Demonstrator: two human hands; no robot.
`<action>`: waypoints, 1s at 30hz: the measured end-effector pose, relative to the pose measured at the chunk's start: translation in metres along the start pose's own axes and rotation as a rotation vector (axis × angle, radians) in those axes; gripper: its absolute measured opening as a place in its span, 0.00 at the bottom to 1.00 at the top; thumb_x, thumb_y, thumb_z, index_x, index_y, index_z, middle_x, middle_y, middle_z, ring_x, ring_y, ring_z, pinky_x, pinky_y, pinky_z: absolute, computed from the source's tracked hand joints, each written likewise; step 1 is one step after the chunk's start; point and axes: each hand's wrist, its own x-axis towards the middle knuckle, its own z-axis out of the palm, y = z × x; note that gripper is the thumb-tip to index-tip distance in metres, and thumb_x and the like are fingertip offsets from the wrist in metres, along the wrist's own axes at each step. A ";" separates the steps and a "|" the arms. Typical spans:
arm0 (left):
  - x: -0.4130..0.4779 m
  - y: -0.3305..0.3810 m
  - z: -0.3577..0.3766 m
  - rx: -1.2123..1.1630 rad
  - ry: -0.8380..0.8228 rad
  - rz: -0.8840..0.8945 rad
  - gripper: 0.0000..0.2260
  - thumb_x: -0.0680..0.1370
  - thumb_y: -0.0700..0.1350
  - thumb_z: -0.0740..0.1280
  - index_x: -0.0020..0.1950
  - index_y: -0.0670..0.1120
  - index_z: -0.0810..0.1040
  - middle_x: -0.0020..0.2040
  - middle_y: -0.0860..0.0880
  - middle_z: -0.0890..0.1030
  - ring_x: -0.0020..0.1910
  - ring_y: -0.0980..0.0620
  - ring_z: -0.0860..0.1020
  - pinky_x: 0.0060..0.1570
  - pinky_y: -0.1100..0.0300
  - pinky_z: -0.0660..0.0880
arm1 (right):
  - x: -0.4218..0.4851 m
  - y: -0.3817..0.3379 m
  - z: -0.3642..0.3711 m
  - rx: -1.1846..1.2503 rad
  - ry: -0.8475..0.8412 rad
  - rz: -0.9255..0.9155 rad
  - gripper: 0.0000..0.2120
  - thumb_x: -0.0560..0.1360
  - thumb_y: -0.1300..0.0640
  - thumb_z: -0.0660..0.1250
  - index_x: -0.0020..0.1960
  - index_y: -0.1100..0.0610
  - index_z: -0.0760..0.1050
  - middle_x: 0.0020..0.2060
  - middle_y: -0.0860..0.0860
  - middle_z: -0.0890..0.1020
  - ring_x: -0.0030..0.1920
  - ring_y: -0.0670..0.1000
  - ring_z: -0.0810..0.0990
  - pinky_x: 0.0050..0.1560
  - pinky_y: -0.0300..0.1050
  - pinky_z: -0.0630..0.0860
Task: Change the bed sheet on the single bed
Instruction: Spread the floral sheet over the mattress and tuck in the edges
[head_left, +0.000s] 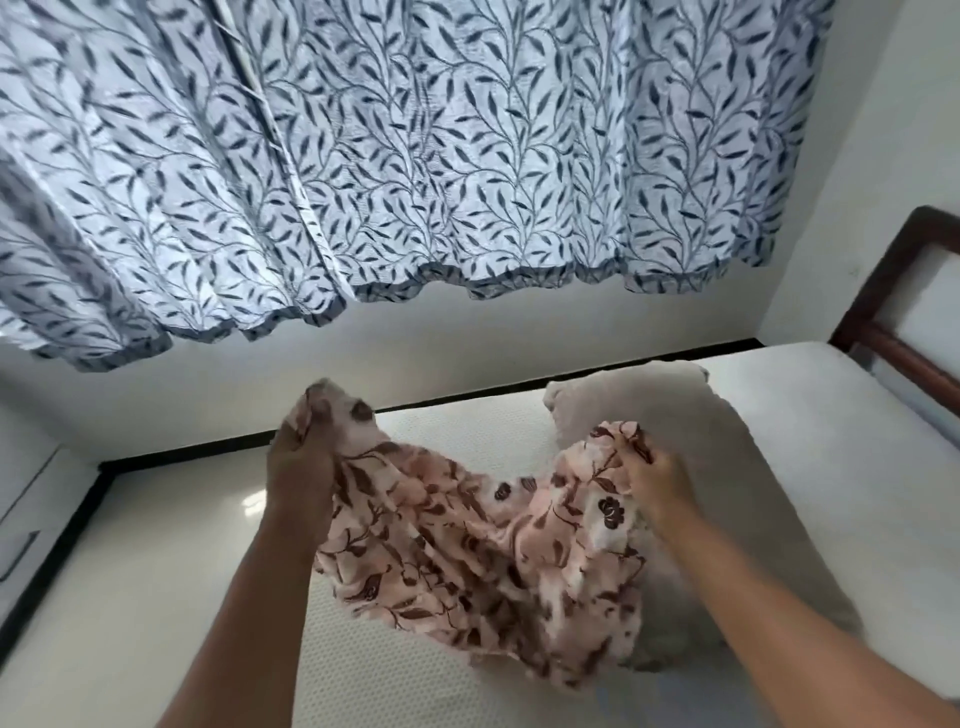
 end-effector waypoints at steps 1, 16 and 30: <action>-0.001 0.009 0.003 -0.017 -0.046 0.011 0.09 0.80 0.50 0.69 0.57 0.48 0.83 0.54 0.41 0.84 0.52 0.43 0.83 0.56 0.48 0.79 | -0.002 -0.007 0.010 0.003 -0.015 -0.029 0.06 0.82 0.52 0.67 0.51 0.45 0.83 0.42 0.46 0.86 0.40 0.49 0.83 0.34 0.33 0.76; -0.042 -0.007 0.018 1.424 -1.209 0.154 0.17 0.76 0.49 0.70 0.63 0.46 0.77 0.57 0.44 0.81 0.54 0.44 0.80 0.52 0.55 0.75 | -0.055 -0.064 0.155 -0.263 -0.854 0.510 0.16 0.73 0.45 0.75 0.41 0.58 0.78 0.30 0.55 0.76 0.28 0.51 0.75 0.30 0.43 0.74; -0.059 -0.059 -0.044 1.084 -1.054 0.009 0.43 0.76 0.50 0.70 0.81 0.53 0.44 0.72 0.43 0.69 0.70 0.40 0.70 0.68 0.55 0.67 | -0.072 -0.103 0.205 -0.127 -0.370 0.113 0.18 0.86 0.56 0.57 0.40 0.58 0.77 0.35 0.54 0.80 0.38 0.53 0.80 0.42 0.48 0.82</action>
